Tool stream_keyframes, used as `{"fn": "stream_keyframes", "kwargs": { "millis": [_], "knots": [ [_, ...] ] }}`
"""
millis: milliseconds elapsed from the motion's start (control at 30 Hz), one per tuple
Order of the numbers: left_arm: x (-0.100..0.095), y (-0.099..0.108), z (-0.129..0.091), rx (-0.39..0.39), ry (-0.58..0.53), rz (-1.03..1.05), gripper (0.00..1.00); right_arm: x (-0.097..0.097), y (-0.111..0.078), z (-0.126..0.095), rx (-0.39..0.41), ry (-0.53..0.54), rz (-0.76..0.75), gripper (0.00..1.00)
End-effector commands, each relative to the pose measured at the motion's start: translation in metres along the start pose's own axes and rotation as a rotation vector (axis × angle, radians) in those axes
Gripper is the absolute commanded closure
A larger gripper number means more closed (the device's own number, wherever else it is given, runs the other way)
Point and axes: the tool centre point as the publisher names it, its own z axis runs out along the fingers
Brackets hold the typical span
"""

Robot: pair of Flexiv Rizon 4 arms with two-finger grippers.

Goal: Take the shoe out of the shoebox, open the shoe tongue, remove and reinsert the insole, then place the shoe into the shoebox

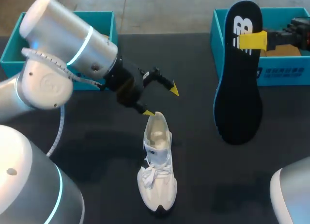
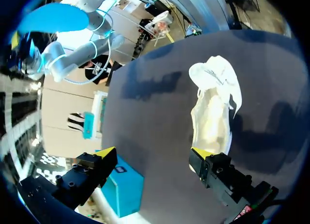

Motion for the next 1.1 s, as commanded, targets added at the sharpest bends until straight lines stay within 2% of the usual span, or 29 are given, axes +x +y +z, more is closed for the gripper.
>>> {"fn": "stream_keyframes", "kwargs": {
  "millis": [33,300,733,900,1100],
  "knots": [
    [0.006,-0.006,-0.01,0.022,-0.228,0.071,0.0,-0.001,0.003,0.002,0.005,0.0,0.003,1.0],
    [-0.002,0.009,-0.013,0.066,-0.332,0.1,0.0,-0.001,0.003,0.002,0.005,0.0,0.003,1.0],
    [-0.022,0.017,-0.043,0.039,-0.458,0.128,0.0,-0.001,0.003,0.002,0.005,0.0,0.003,1.0],
    [-0.024,0.019,-0.05,0.029,-0.488,0.131,0.0,-0.001,0.003,0.002,0.005,0.0,0.003,1.0],
    [-0.023,0.022,-0.056,0.051,-0.543,0.118,0.0,-0.001,0.003,0.002,0.005,0.0,0.003,1.0]
  ]
}}
